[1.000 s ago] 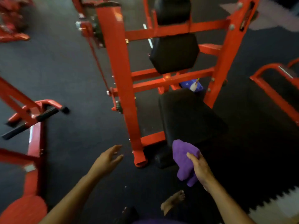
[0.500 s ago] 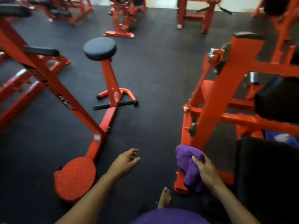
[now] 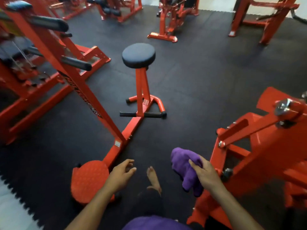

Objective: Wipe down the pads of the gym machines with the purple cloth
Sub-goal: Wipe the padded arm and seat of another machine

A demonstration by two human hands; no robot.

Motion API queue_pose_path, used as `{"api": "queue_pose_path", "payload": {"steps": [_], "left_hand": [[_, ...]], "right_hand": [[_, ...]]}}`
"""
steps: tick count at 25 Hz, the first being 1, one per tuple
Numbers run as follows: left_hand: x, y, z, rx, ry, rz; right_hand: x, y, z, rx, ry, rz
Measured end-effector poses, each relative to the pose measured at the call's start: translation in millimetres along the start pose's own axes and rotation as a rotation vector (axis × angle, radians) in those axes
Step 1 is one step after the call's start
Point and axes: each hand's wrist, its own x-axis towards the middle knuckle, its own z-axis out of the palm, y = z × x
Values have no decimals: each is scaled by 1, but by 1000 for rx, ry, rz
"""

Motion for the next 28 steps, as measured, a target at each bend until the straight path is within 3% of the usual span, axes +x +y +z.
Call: {"api": "queue_pose_path", "payload": {"steps": [7,11,19,28], "left_hand": [[177,62,-6,88,-139,48],[301,149,-36,186,-191,149],[494,346,-65,140,-138,334],[683,524,-20,281,-166,378]], "right_hand": [[153,-29,-47,-208,93,22],[247,-66,-87,-279,194,85],[411,-109,-179,-41,605,182],[614,-122,-312,107,644,225]]}}
